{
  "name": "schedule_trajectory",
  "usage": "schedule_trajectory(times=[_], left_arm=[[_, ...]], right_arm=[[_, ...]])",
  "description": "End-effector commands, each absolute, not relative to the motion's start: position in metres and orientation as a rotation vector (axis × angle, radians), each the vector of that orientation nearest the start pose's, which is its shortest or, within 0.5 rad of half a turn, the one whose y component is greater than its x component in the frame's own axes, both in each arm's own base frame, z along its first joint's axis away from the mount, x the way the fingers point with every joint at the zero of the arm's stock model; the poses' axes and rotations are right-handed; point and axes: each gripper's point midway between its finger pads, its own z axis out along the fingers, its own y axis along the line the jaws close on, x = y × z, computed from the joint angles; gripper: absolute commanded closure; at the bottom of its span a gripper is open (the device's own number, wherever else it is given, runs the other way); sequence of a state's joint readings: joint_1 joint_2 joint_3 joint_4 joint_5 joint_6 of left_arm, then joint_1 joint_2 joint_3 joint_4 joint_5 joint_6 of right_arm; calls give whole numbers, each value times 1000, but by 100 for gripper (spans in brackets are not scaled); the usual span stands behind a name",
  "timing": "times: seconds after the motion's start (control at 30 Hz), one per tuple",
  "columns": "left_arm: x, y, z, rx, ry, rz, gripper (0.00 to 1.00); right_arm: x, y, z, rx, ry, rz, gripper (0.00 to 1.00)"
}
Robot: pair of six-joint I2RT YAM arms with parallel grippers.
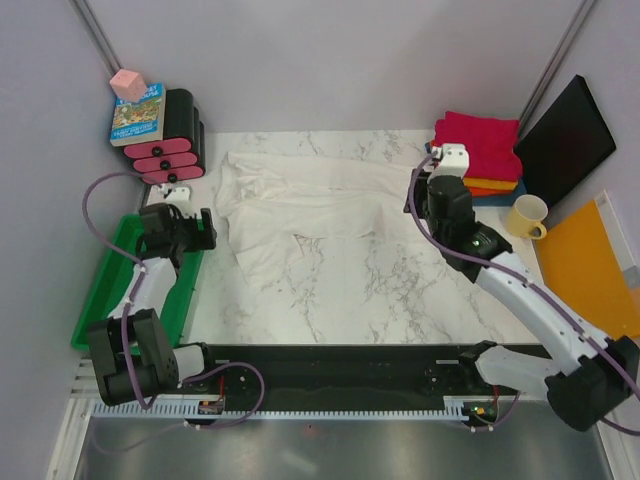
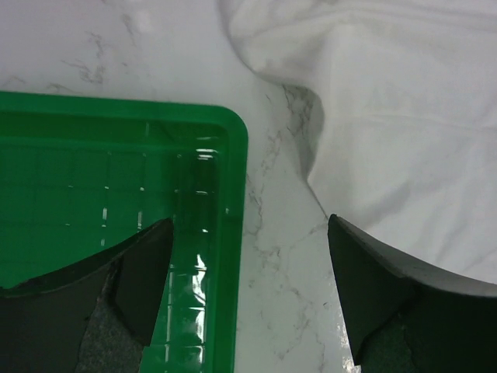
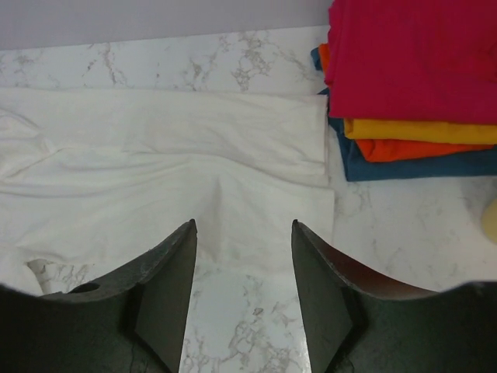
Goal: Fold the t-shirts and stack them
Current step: Grap the side of the flattened tshirt closest away from the robot with both arms
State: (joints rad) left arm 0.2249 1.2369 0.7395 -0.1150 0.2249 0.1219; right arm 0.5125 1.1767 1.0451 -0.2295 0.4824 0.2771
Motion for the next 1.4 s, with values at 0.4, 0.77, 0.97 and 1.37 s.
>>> schedule_trajectory(times=[0.4, 0.77, 0.97, 1.37], left_arm=[[352, -37, 112, 227, 1593, -242, 0], [372, -21, 108, 74, 1643, -58, 0], [372, -21, 104, 74, 1655, -58, 0], [372, -21, 105, 74, 1651, -58, 0]], right_arm=[[260, 43, 319, 333, 1707, -41, 34], [281, 53, 314, 247, 1730, -147, 29], [312, 67, 298, 222, 1719, -233, 19], [347, 100, 251, 319, 1735, -148, 19]])
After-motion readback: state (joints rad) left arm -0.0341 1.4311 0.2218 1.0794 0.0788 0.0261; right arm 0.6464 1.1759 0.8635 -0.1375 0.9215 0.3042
